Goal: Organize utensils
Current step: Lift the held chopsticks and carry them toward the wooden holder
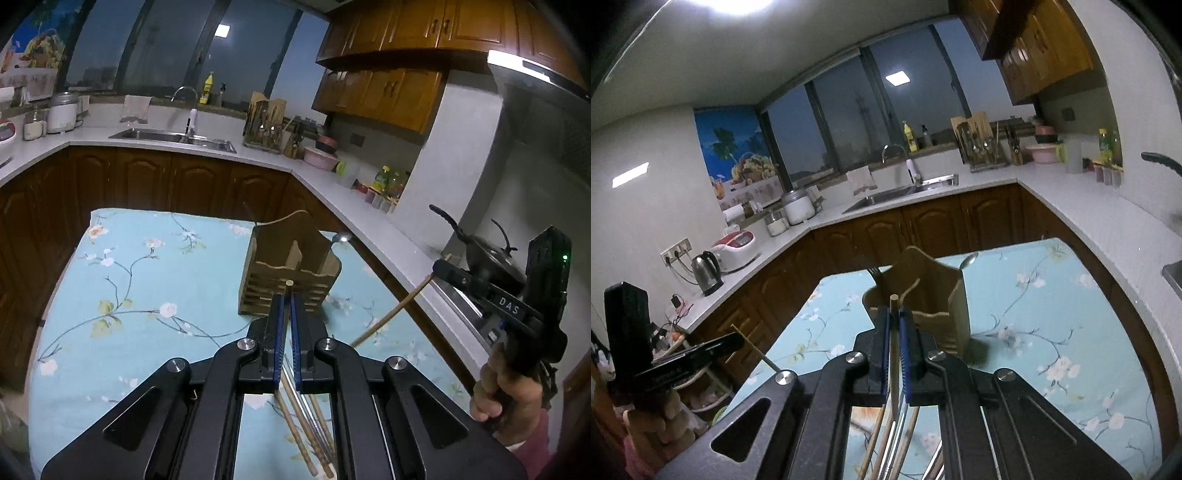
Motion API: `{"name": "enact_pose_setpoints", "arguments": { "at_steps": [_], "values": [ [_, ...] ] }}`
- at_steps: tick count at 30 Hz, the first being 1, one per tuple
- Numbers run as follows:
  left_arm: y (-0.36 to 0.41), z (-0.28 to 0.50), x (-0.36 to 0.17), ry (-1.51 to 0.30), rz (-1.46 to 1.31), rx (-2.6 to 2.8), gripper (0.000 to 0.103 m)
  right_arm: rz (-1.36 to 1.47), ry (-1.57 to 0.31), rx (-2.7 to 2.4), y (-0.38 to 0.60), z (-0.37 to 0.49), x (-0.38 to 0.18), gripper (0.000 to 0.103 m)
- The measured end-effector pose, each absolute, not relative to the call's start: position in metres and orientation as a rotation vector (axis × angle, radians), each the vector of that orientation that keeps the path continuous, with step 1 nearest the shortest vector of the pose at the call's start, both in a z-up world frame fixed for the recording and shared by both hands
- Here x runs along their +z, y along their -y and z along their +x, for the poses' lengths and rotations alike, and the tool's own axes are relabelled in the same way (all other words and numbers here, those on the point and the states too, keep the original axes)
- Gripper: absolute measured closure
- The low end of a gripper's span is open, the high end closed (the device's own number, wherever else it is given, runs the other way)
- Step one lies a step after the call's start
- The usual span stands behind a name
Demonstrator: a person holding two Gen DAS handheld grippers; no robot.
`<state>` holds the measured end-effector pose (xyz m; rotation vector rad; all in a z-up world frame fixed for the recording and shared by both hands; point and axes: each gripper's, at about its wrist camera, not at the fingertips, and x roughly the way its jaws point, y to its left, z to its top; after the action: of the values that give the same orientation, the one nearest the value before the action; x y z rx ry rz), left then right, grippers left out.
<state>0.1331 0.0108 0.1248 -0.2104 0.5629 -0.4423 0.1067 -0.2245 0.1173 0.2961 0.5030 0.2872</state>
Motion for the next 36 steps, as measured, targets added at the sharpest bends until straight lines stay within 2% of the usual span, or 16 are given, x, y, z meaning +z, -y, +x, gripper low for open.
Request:
{"name": "enact_pose_setpoints", "arguments": {
  "at_steps": [20, 24, 27, 30, 32, 34, 36],
  "values": [
    [-0.011, 0.134, 0.143, -0.517, -0.196, -0.443, 0.103, 0.305, -0.484, 0.288, 0.23, 0.11, 0.127, 0.098],
    [-0.015, 0.144, 0.131, -0.555, -0.193, -0.406, 0.103, 0.314, -0.485, 0.285, 0.231, 0.112, 0.129, 0.098],
    [-0.021, 0.168, 0.106, -0.649, -0.214, -0.364, 0.103, 0.327, -0.483, 0.287, 0.233, 0.112, 0.13, 0.098],
    [-0.024, 0.196, 0.074, -0.741, -0.217, -0.318, 0.098, 0.333, -0.481, 0.291, 0.234, 0.112, 0.131, 0.098],
    [-0.019, 0.217, 0.051, -0.8, -0.199, -0.299, 0.091, 0.341, -0.48, 0.296, 0.237, 0.112, 0.129, 0.098],
    [-0.013, 0.239, 0.029, -0.857, -0.183, -0.275, 0.079, 0.347, -0.479, 0.3, 0.239, 0.114, 0.129, 0.098],
    [-0.006, 0.261, 0.007, -0.912, -0.173, -0.258, 0.079, 0.348, -0.48, 0.302, 0.24, 0.113, 0.127, 0.098]
  ]
}}
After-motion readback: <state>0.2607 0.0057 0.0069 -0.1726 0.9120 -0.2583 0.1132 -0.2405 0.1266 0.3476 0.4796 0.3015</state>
